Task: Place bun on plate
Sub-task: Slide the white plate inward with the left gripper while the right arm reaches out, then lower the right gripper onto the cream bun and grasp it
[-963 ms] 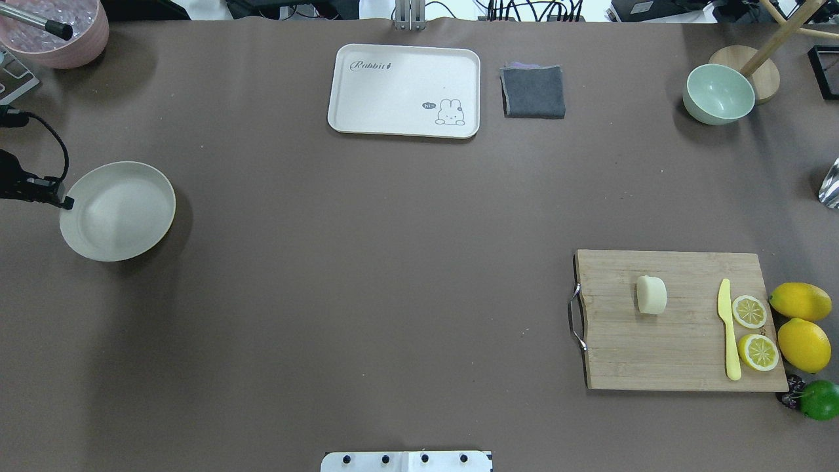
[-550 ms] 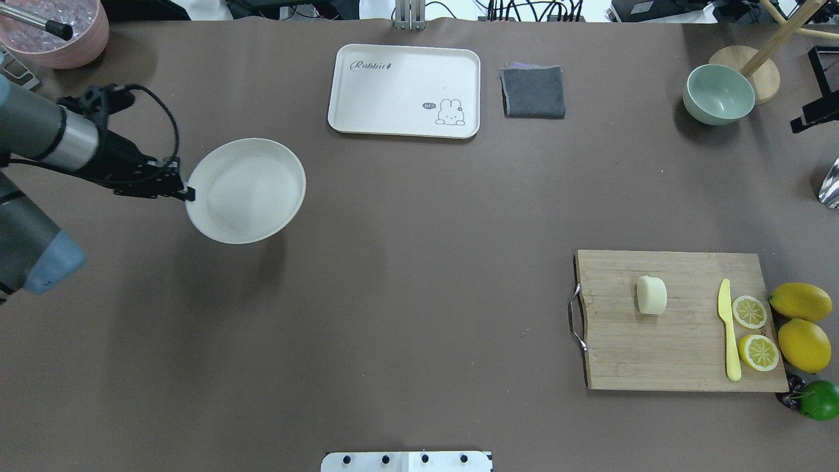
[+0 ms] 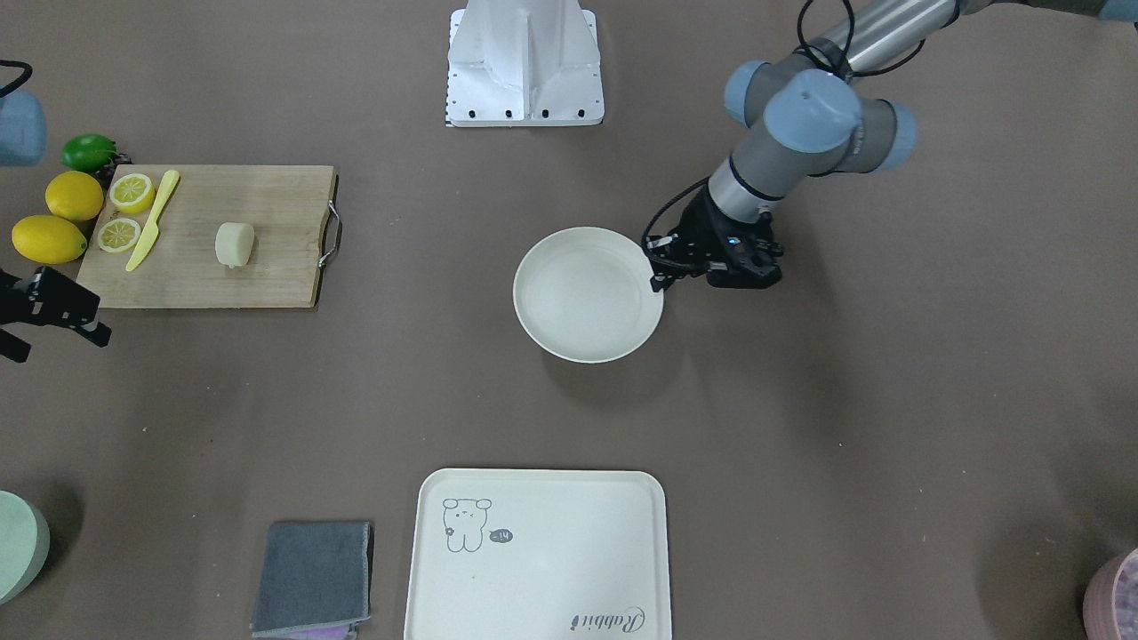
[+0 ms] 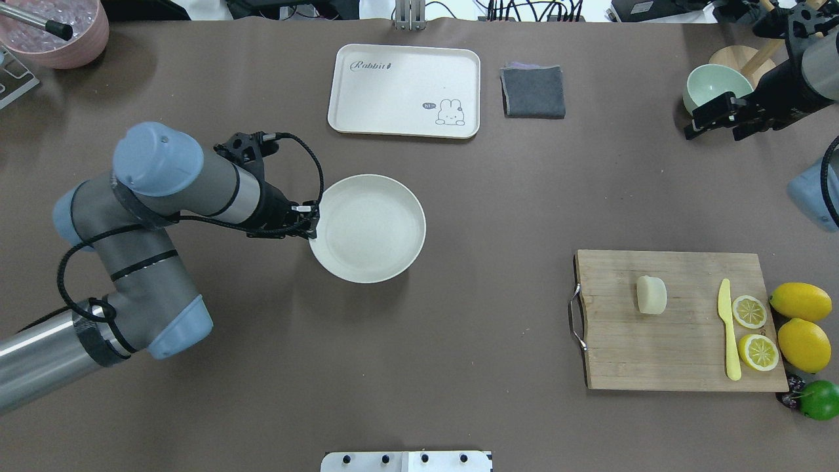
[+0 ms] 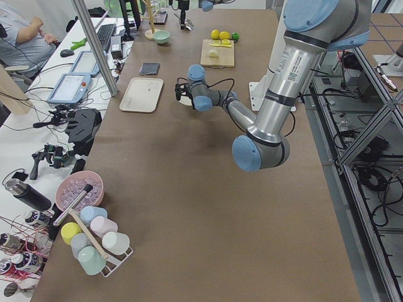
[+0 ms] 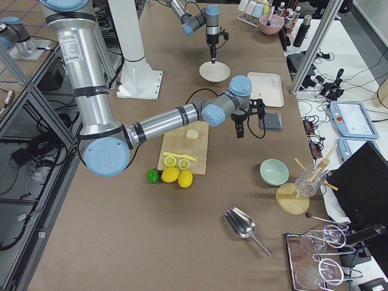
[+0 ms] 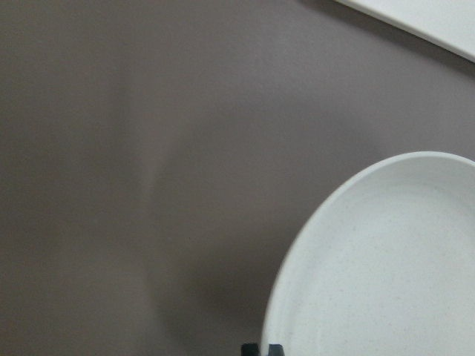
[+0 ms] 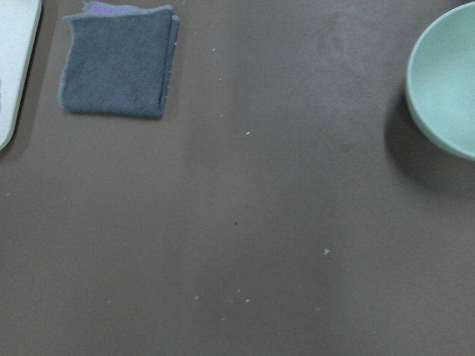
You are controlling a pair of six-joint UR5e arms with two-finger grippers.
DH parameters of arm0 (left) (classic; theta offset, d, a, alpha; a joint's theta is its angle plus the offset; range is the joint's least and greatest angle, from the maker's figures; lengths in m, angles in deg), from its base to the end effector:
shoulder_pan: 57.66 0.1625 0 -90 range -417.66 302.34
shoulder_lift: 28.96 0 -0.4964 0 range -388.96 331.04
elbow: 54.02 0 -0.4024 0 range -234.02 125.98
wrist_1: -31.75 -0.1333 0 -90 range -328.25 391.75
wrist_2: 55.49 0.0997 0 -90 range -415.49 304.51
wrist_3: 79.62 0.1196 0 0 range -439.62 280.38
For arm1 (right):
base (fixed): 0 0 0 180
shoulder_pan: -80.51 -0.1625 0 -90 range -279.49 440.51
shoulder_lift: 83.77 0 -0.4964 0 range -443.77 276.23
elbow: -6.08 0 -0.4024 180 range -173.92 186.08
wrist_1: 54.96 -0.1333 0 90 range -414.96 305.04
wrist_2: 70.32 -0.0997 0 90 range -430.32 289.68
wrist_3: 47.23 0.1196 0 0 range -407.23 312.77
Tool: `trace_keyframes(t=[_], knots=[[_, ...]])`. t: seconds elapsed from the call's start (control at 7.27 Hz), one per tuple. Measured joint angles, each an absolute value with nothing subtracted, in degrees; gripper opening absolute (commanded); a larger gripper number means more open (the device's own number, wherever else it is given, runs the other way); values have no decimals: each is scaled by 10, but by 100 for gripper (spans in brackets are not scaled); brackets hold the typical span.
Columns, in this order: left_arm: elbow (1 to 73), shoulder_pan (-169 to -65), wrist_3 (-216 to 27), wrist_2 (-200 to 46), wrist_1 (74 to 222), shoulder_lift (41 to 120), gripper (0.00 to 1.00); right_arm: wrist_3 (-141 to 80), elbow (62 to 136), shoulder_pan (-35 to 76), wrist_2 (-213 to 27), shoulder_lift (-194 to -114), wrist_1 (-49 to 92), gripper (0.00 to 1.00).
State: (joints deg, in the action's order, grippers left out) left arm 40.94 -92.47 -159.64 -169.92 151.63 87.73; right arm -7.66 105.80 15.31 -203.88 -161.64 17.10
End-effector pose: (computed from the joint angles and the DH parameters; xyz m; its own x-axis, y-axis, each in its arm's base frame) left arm 0.5341 -0.4734 0.3591 0.4238 -0.1025 -0.8999 0.1501 0.9878 -0.0418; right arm -0.2096 -0.5750 0.5008 0.5698 -0.0986 0.8159 -0.0528 0.9863 0.1560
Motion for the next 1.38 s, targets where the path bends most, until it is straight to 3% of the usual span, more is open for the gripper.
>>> trace_keyframes(t=[0.69,0.83,0.96,1.1,1.38], knots=[[374,-873,-1602,-1649,1507,922,0,-5,1116,282,-2021,-1655,176,91],[367,-872,-1610,-1648,1509,930,8,-4,1116,300,-2008,-1668,177,91],[362,-871,-1616,-1647,1510,935,76,-4,1116,310,-2002,-1682,177,91],[360,-871,-1618,-1647,1511,937,89,-4,1117,317,-2001,-1695,177,90],[359,-871,-1620,-1646,1510,939,90,-3,1115,333,-2001,-1707,176,86]])
